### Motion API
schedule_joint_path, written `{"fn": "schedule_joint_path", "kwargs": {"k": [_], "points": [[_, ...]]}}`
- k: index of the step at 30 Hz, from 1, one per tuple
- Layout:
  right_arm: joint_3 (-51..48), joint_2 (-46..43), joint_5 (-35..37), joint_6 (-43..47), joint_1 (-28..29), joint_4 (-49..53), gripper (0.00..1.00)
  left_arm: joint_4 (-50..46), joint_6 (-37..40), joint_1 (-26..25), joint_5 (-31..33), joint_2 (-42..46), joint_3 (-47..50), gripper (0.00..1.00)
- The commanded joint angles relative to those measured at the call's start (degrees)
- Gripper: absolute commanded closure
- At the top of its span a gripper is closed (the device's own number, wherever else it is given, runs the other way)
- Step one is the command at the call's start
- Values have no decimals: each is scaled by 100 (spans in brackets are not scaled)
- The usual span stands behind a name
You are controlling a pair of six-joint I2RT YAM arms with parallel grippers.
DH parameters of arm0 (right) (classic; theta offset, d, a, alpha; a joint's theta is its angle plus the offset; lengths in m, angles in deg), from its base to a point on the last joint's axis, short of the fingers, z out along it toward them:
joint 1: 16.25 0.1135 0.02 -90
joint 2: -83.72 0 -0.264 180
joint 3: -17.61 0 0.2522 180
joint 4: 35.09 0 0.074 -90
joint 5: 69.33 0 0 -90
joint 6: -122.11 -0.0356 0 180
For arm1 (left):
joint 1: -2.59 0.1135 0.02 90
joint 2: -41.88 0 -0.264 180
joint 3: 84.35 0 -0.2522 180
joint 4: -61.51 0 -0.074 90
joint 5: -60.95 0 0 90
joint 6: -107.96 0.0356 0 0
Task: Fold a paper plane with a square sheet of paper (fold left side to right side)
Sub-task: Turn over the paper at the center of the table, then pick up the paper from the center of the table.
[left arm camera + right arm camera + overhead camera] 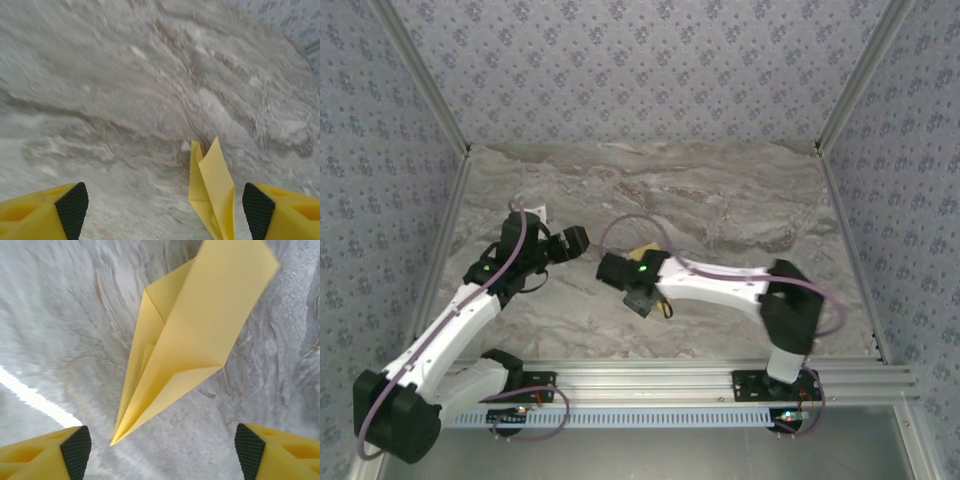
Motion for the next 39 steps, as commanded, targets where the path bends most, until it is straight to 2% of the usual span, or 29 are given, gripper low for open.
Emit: {"fn": "schedule_joint_path", "kwargs": {"k": [1,5,8,11,15,23,30,34,39], "points": [[-583,-982,-1229,-402,-534,-922,15,1428,-811,14,-952,-206,410,17],[-1948,-2277,-2536,-782,-1735,-2240,5,2222,-1170,-108,-1476,-846,543,18],[-2784,-3018,-3442,-1272,-2727,-3283,0,2577,-1277,-345,-1591,-1326,517,19],[-3433,-3337,-4283,-1725,-3582,-4020,0,2951,-1349,-544,-1713,-1850,443,19],[-3948,-3470,-4963,-2119,-4254,-4621,0,3258,-1430,-764,-1990,-2721,127,22],[-4426,-3706,-5211,-2201,-4719,-4704,0,3545,-1483,-1044,-2255,-3926,-475,27],[-4482,-3713,-5469,-2091,-4920,-4667,0,3499,-1448,-1063,-2312,-4520,-705,35],[-4430,-3654,-5519,-1967,-4917,-4604,0,3701,-1458,-1066,-2476,-4631,-722,51],[-4355,-3327,-5626,-1912,-4894,-4712,4,3666,-1198,-993,-2523,-4506,-703,78]]}}
